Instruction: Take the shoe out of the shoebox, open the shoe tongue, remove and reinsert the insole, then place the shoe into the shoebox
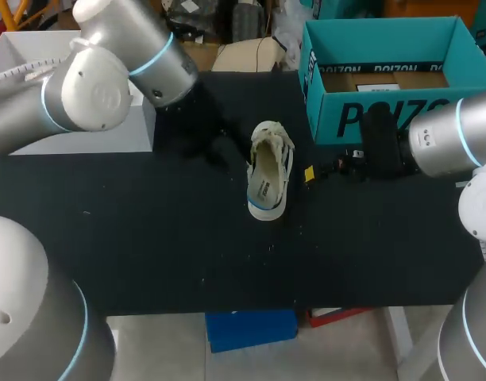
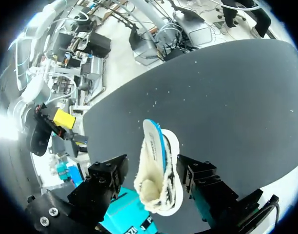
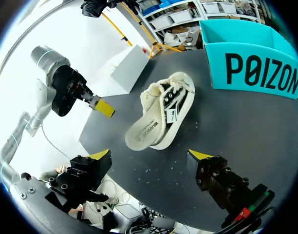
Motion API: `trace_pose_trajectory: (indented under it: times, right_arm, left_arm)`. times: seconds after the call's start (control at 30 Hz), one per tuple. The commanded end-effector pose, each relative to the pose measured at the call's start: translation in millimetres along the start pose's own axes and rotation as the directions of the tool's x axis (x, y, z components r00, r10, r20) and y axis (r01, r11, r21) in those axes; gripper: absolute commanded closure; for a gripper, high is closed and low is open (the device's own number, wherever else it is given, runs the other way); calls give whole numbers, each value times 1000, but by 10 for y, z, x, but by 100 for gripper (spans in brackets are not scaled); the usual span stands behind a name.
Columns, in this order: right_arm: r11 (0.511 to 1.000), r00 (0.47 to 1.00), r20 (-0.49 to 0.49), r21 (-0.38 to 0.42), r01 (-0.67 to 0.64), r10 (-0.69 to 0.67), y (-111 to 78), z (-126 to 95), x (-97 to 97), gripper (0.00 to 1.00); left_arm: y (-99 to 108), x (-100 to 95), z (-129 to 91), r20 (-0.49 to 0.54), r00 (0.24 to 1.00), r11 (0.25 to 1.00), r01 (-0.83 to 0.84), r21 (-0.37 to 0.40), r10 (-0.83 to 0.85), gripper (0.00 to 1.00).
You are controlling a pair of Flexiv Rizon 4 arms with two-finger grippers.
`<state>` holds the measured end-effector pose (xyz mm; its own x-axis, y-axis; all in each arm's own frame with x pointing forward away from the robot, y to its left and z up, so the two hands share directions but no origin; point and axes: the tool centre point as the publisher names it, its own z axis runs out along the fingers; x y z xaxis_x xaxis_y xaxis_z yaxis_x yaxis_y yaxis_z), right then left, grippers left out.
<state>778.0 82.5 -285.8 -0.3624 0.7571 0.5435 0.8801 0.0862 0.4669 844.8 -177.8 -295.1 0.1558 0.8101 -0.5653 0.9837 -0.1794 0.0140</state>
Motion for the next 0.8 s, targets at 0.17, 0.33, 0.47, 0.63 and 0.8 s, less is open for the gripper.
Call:
trace_pose_trajectory:
  times: [0.17, 0.33, 0.47, 0.63, 0.8]
  right_arm:
    - [1000, 1000, 3, 1, -1, 1, 4, 5, 8, 0]
    - [1000, 1000, 3, 1, -1, 1, 4, 5, 8, 0]
    - [1000, 1000, 3, 1, -1, 1, 4, 5, 8, 0]
    - [1000, 1000, 3, 1, -1, 1, 4, 5, 8, 0]
    - [1000, 1000, 3, 1, -1, 1, 4, 5, 8, 0]
  left_arm:
    - [-47, 66, 43, 390, 865, 937, 349, -19, -315, 0]
    - [-47, 66, 43, 390, 865, 937, 349, -19, -315, 0]
    - [-47, 66, 43, 390, 865, 937, 349, -19, -315, 0]
    - [-66, 103, 22, 399, 868, 950, 311, 27, -295, 48]
    - [-67, 112, -44, 382, 891, 966, 257, 17, -244, 62]
